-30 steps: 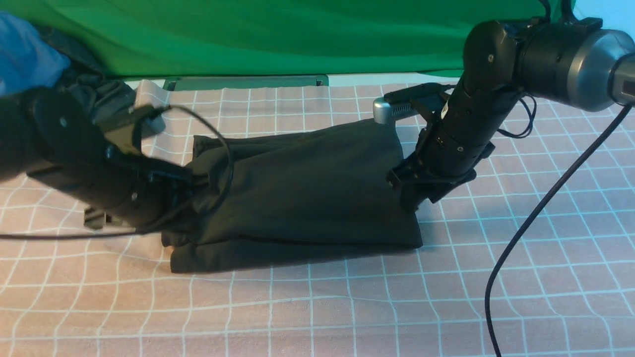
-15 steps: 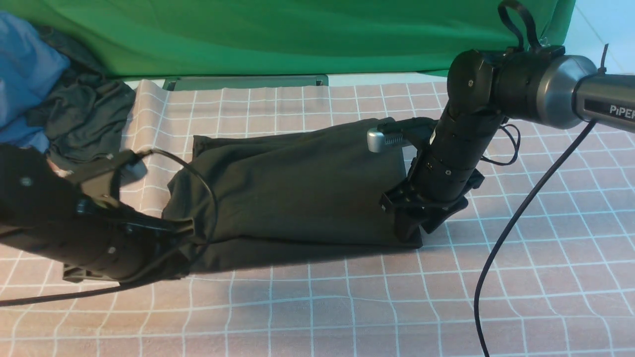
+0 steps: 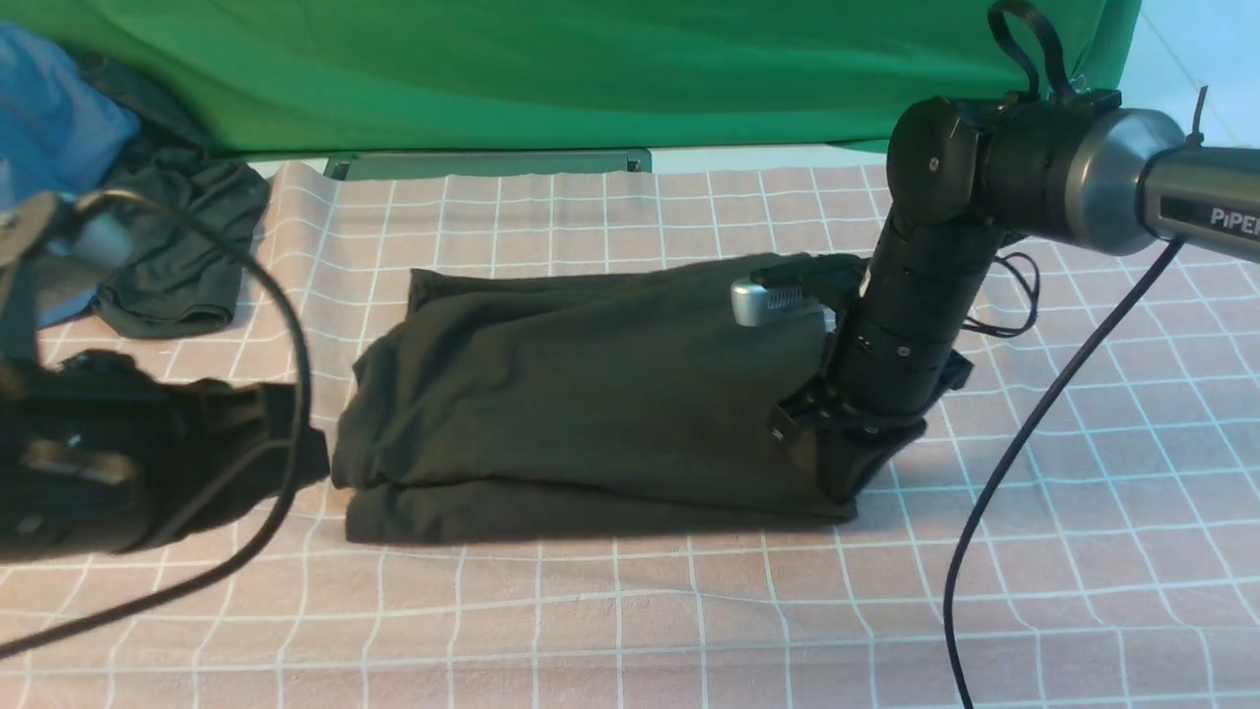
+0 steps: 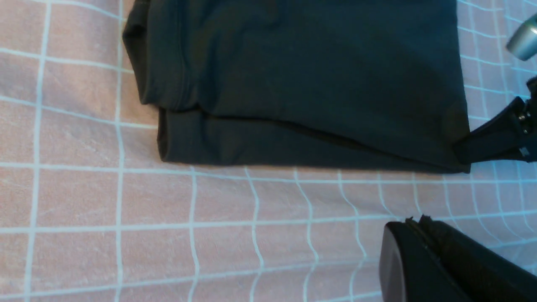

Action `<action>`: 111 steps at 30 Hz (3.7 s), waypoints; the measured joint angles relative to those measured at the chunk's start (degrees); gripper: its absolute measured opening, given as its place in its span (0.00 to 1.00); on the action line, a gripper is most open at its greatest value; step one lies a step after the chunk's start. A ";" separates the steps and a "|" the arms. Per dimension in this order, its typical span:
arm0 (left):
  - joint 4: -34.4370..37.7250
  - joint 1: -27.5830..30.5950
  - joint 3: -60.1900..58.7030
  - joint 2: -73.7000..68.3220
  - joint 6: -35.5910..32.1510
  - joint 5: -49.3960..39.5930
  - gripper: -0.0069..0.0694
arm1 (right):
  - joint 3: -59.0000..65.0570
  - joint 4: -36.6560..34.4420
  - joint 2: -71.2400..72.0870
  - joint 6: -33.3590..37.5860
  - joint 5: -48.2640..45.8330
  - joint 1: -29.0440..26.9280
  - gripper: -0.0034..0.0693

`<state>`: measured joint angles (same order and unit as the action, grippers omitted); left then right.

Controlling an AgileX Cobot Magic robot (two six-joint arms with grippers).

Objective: Fold a long-sleeved shirt over a pink coffee tablecloth.

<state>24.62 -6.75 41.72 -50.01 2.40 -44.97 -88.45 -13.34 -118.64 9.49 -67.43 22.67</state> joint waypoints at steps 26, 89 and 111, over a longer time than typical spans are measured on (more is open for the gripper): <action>-2.37 0.00 -0.27 17.72 2.67 -7.32 0.11 | 9.58 3.07 41.00 -0.73 11.14 1.67 0.10; -14.40 8.55 -36.39 48.44 4.33 30.67 0.11 | 63.71 14.41 113.22 -1.72 63.56 1.72 0.24; -16.37 8.53 -42.10 50.09 4.33 31.11 0.11 | 63.71 14.41 113.26 -1.72 62.80 1.72 0.31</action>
<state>8.25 1.78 -0.38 0.08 6.73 -13.86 -24.74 1.06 -5.38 7.77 -4.62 24.39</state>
